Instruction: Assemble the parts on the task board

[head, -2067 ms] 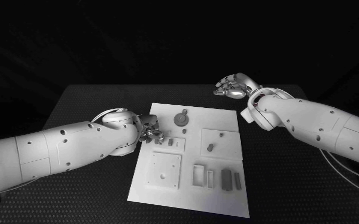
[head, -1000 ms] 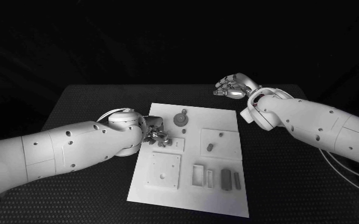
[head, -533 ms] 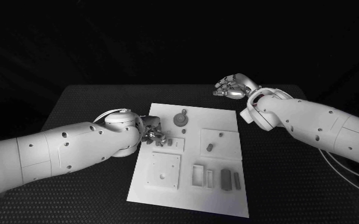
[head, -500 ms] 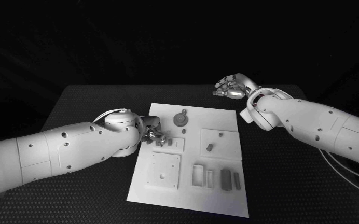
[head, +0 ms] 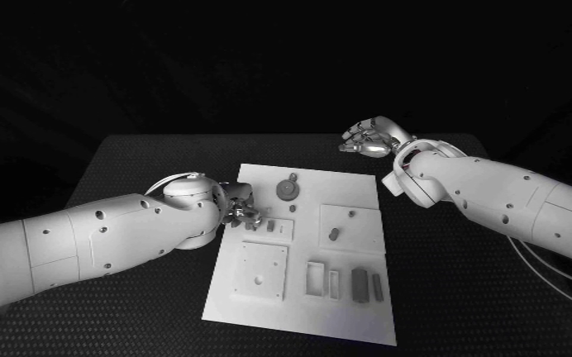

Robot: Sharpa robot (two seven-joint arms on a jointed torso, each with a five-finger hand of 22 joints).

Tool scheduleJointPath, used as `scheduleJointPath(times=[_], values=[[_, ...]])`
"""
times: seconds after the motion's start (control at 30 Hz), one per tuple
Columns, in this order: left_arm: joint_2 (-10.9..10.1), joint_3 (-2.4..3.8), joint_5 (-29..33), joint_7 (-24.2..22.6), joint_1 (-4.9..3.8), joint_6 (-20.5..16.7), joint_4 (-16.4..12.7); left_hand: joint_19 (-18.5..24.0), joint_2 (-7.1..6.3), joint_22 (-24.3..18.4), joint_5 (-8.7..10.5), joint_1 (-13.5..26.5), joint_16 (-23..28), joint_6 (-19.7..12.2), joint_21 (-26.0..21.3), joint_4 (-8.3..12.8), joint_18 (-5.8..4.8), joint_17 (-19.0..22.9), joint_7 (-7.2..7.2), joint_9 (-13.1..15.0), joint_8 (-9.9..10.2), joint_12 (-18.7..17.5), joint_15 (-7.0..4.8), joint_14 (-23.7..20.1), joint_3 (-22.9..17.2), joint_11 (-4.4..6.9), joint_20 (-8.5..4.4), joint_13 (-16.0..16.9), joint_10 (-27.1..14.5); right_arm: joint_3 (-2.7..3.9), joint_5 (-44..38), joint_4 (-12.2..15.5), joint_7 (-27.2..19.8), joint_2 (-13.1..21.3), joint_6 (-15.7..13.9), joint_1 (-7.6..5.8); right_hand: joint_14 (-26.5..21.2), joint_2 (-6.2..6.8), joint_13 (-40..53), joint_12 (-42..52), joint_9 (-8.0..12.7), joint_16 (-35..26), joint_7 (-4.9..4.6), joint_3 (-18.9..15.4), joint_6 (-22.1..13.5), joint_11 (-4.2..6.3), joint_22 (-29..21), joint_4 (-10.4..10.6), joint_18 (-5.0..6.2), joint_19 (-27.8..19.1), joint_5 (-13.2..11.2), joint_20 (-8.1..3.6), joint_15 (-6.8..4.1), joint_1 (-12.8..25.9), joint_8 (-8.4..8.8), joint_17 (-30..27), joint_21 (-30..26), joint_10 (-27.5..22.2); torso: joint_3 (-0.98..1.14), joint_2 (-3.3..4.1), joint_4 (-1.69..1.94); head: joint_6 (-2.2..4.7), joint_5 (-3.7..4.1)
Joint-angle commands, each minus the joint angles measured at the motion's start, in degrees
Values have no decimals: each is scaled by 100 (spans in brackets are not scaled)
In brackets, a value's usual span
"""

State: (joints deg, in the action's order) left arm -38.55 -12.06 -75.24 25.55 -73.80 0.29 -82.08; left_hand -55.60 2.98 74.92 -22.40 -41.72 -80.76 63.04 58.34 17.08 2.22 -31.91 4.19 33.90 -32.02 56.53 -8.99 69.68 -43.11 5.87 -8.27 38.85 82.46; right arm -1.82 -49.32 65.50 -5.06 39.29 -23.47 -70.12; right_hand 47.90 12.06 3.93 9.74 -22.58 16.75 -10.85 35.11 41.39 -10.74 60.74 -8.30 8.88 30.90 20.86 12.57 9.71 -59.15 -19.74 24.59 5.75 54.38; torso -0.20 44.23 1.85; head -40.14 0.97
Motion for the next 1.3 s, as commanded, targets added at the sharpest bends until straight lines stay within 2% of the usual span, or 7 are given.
scheduleJointPath(times=[0.03,0.83,1.3], values=[[1,-32,-95,128,40,28,23,-46,83,110,-18,-26,-25,598,29,-61,40,-5,-551,0,-22,39,-157,130,-114,163,-699,1,-125,2,-48,-4,-33,-9,70,3,-19,-5,-1,-38,8,-37,-163,-29,-38,16,7,4,-67,-38,40,-3,36,-8,-27,-6,-38,43,4,-1,-1,-4,1],[22,-32,-142,94,53,-93,50,-50,79,108,0,-23,-26,588,35,-67,41,0,-552,-3,-31,47,-159,130,-127,165,-701,-5,-132,2,-46,-9,-36,-10,78,14,-19,-9,-1,-56,11,-36,-165,-35,-38,14,28,10,-73,-36,78,-5,37,3,-29,-11,-53,53,-3,0,2,-12,-4],[13,-33,-208,69,85,-215,21,-58,81,106,27,-25,-23,578,40,-74,43,7,-554,-6,-36,49,-163,132,-138,170,-704,-12,-141,2,-42,-7,-36,-4,83,15,-19,-11,-1,-65,13,-36,-166,-40,-39,13,37,13,-75,-35,92,-6,37,10,-30,-14,-60,58,1,-2,5,-18,-5]])
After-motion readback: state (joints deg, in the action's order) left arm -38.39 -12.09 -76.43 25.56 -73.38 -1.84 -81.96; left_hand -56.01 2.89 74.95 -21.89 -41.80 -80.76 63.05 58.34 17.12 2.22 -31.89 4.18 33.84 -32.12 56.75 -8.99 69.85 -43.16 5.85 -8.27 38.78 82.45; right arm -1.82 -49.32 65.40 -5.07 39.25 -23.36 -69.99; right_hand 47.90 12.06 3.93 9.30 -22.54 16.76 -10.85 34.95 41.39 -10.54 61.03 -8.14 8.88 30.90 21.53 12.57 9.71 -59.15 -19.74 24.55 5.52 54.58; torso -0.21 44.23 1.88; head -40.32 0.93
